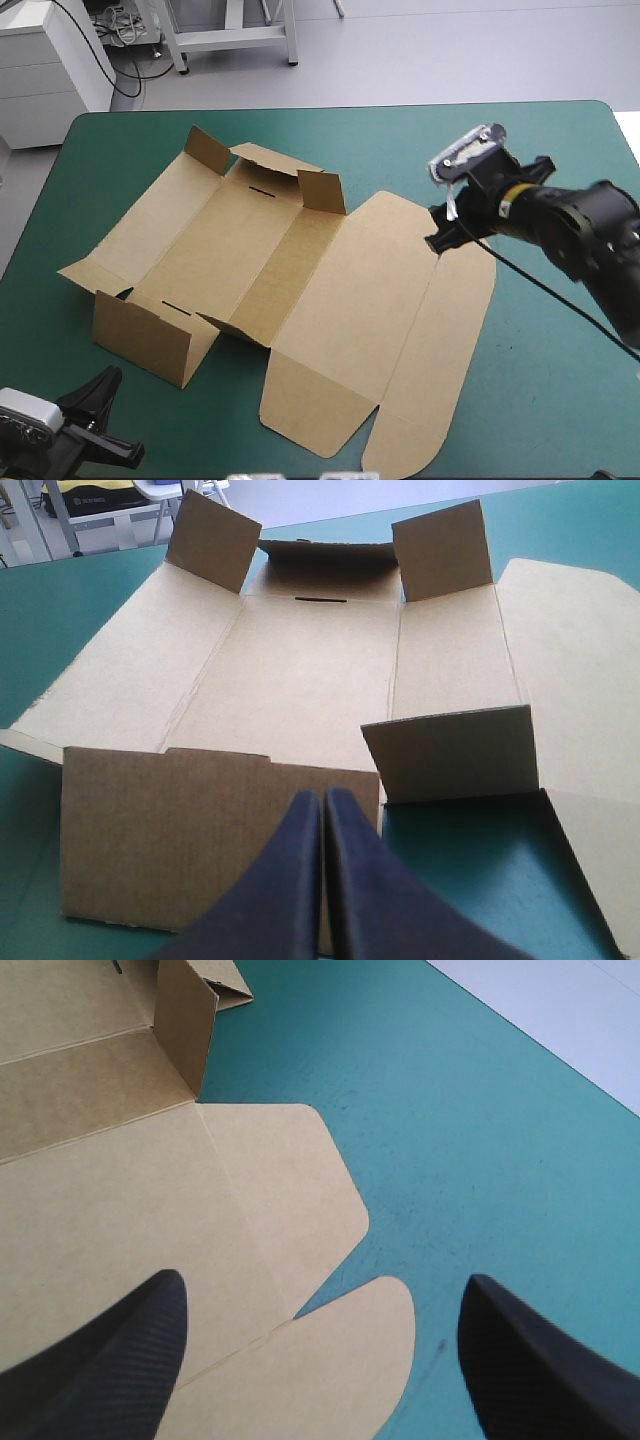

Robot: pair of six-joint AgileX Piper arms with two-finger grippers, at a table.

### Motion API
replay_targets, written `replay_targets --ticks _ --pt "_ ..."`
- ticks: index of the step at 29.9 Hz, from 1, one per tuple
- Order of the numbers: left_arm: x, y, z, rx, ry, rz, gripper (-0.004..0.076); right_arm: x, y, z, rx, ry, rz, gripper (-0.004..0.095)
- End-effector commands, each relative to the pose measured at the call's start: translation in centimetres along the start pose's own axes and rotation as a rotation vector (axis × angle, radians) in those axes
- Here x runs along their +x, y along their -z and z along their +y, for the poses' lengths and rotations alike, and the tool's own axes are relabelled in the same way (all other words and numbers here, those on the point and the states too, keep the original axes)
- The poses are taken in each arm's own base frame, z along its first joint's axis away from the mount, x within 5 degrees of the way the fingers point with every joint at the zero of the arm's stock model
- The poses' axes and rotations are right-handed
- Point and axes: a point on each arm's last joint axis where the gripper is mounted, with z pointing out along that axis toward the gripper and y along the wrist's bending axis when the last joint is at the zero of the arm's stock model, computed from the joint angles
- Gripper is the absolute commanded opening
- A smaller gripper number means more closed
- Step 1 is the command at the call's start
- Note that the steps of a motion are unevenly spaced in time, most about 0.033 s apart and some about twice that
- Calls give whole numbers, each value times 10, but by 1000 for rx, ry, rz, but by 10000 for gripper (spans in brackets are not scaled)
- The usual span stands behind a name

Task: Fold the box

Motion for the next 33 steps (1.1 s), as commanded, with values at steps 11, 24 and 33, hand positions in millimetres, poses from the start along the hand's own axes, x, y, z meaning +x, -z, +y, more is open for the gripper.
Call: replay_targets --ticks 11,24,33 --pt "-12 7 0 1 -1 -114 -8 -87 -73 -20 -47 176 26 682" --pt "-12 7 0 1 -1 -114 -8 -101 -148 -12 -132 248 57 645" --pt "-12 7 0 1 -1 -114 -8 -107 -179 -2 -194 233 -18 645"
